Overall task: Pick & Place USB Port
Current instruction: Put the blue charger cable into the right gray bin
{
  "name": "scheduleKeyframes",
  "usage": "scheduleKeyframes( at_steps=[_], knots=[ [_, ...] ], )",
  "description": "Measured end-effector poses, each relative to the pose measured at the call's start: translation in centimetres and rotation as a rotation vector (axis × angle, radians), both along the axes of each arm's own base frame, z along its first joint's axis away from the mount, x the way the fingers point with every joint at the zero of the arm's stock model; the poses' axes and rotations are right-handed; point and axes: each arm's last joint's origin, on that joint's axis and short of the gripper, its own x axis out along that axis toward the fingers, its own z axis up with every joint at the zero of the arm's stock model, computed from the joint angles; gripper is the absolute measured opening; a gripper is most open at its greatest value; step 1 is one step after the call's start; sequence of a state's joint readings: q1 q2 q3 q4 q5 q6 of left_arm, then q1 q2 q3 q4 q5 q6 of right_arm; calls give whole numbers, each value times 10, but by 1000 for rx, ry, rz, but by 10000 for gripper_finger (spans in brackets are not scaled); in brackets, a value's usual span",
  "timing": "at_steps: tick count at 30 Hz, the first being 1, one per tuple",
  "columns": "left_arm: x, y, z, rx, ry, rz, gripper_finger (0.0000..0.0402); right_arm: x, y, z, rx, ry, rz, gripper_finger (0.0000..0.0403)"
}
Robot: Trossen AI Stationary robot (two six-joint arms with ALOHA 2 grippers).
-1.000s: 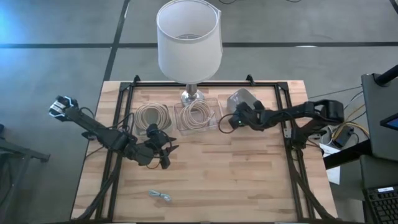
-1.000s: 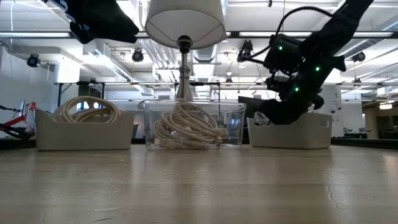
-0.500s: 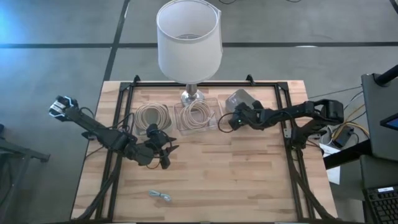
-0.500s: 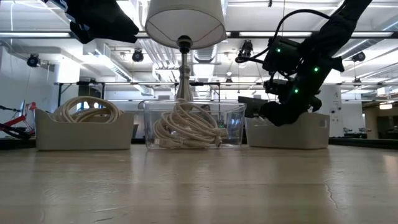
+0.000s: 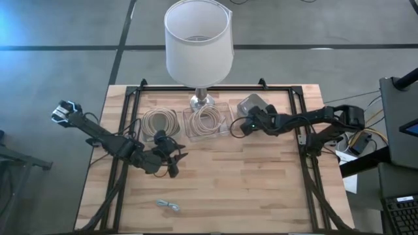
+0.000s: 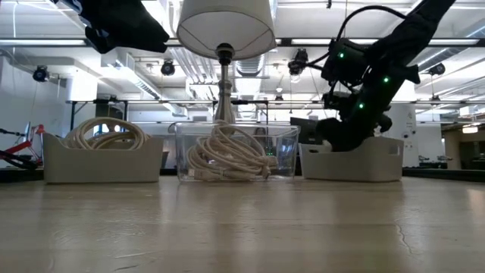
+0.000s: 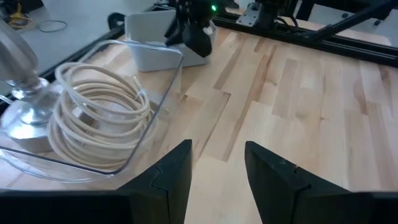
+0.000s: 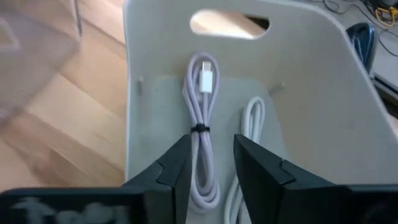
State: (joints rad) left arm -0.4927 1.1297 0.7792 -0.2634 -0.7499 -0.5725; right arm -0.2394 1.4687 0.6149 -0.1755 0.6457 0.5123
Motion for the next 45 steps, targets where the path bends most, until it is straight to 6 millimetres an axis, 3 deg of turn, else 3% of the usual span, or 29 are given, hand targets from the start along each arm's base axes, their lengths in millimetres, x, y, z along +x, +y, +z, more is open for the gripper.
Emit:
scheduleKeyframes(
  at_steps=[10, 22, 27, 34, 45],
  knots=[
    [3, -11, -9, -77, 98, -204, 152, -4, 13, 30, -28, -137, 45, 116],
    [14, -55, -65, -178, 422, -546, 151, -12, 40, 65, -46, -303, 156, 95],
    [10, -72, -83, -243, 526, -624, 151, -13, 43, 68, -48, -319, 168, 88],
    [1, -98, -85, -250, 525, -705, 151, -11, 43, 64, -46, -295, 170, 82],
    [4, -110, -116, -236, 602, -669, 151, -10, 43, 64, -47, -308, 168, 95]
  ],
)
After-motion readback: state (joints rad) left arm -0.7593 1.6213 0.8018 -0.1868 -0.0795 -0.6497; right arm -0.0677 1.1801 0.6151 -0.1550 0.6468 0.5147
